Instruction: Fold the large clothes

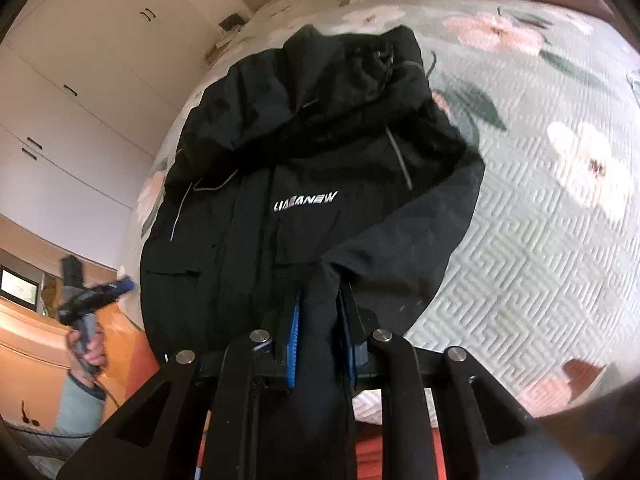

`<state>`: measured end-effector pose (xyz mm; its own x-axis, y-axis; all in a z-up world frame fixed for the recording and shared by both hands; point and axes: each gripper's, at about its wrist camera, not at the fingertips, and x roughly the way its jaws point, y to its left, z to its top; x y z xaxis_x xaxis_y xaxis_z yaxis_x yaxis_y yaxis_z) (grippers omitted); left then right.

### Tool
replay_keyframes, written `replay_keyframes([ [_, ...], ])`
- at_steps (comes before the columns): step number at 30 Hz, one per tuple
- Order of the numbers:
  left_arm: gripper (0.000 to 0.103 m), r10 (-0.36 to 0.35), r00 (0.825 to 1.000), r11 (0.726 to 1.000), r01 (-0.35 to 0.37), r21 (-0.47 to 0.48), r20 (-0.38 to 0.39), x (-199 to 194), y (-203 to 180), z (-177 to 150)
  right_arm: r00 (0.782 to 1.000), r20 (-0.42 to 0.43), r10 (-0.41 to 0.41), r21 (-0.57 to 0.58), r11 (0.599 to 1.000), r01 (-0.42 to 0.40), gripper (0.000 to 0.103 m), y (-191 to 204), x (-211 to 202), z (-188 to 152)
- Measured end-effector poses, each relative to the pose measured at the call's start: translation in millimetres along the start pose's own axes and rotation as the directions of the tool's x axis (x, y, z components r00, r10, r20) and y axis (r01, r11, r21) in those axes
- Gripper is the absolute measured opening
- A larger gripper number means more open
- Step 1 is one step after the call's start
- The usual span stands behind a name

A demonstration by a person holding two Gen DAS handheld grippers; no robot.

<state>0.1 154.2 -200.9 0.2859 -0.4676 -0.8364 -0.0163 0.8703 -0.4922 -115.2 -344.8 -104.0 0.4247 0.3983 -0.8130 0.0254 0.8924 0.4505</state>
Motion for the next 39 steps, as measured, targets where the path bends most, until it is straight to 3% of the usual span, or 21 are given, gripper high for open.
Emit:
replay_keyframes([
  [2, 0.061, -0.021, 1.000, 1.000, 0.021, 0.014, 0.023, 3, 4, -7, 1.000, 0.004, -0.002, -0.001, 1.000, 0.002, 0.021, 0, -4, -2],
  [3, 0.045, -0.073, 0.997, 0.997, 0.072, 0.018, 0.015, 1, 3, -8, 1.000, 0.003, 0.000, 0.003, 1.000, 0.000, 0.021, 0, -5, -3],
  [4, 0.030, -0.223, 0.974, 0.975, 0.222, -0.013, -0.042, 4, 3, -12, 1.000, 0.000, 0.002, 0.004, 1.000, -0.002, 0.021, -1, -6, -3],
  [5, 0.026, -0.284, 0.957, 0.959, 0.283, -0.021, -0.064, 7, 0, -16, 1.000, -0.002, 0.002, 0.004, 1.000, -0.002, 0.021, -1, -7, -3],
  [6, 0.026, -0.291, 0.953, 0.956, 0.293, 0.011, -0.083, 7, -8, -22, 1.000, -0.004, 0.003, 0.002, 1.000, -0.003, 0.021, -1, -8, -4],
  [8, 0.026, -0.216, 0.970, 0.967, 0.229, 0.111, -0.115, 7, -27, -35, 1.000, -0.004, 0.003, 0.003, 1.000, -0.003, 0.021, -1, -8, -6],
  [10, 0.026, -0.197, 0.971, 0.972, 0.212, 0.105, -0.133, 13, -28, -42, 1.000, -0.009, 0.004, 0.014, 1.000, -0.003, 0.021, -3, -8, -9],
  [12, 0.026, -0.129, 0.980, 0.983, 0.147, 0.111, -0.154, 21, -21, -49, 1.000, -0.019, -0.006, 0.018, 1.000, 0.007, 0.021, -5, -6, -15],
  [16, 0.028, -0.152, 0.969, 0.980, 0.172, 0.095, -0.194, 19, -18, -60, 0.997, -0.067, -0.038, 0.029, 0.999, 0.040, 0.025, -16, 2, -35],
  [19, 0.028, -0.103, 0.967, 0.980, 0.138, 0.140, -0.232, 27, -27, -76, 0.992, -0.101, -0.069, 0.043, 0.996, 0.074, 0.025, -27, 11, -50],
  [22, 0.023, -0.055, 0.976, 0.978, 0.095, 0.186, -0.211, 26, -37, -87, 0.988, -0.112, -0.110, 0.042, 0.992, 0.115, 0.031, -33, 18, -59],
  [25, 0.021, -0.094, 0.977, 0.976, 0.129, 0.178, -0.192, 21, -47, -87, 0.980, -0.133, -0.144, 0.040, 0.988, 0.151, 0.044, -38, 26, -64],
  [28, 0.021, -0.100, 0.974, 0.974, 0.137, 0.178, -0.204, 22, -48, -83, 0.963, -0.175, -0.208, -0.004, 0.978, 0.210, 0.048, -44, 41, -72],
  [30, 0.022, -0.107, 0.969, 0.978, 0.142, 0.150, -0.221, 25, -44, -81, 0.962, -0.195, -0.192, 0.002, 0.981, 0.196, 0.048, -50, 48, -77],
  [32, 0.022, -0.116, 0.970, 0.980, 0.147, 0.134, -0.214, 24, -40, -81, 0.964, -0.186, -0.191, 0.004, 0.981, 0.195, 0.036, -50, 45, -79],
  [33, 0.020, -0.113, 0.973, 0.979, 0.143, 0.144, -0.199, 20, -43, -81, 0.969, -0.171, -0.181, 0.004, 0.983, 0.184, 0.020, -47, 39, -79],
  [34, 0.014, -0.134, 0.975, 0.975, 0.162, 0.153, -0.176, 12, -48, -80, 0.976, -0.149, -0.159, 0.011, 0.987, 0.162, 0.017, -46, 31, -78],
  [36, 0.012, -0.224, 0.968, 0.958, 0.240, 0.160, -0.115, -9, -57, -76, 0.992, -0.092, -0.081, 0.034, 0.996, 0.084, 0.015, -41, 10, -72],
  [37, 0.012, -0.291, 0.954, 0.943, 0.298, 0.148, -0.070, -27, -61, -68, 0.996, -0.071, -0.063, 0.032, 0.997, 0.065, 0.015, -37, 1, -68],
  [39, 0.012, -0.351, 0.936, 0.925, 0.348, 0.151, -0.008, -48, -68, -54, 0.999, -0.038, -0.029, 0.024, 0.999, 0.030, 0.015, -29, -14, -54],
])
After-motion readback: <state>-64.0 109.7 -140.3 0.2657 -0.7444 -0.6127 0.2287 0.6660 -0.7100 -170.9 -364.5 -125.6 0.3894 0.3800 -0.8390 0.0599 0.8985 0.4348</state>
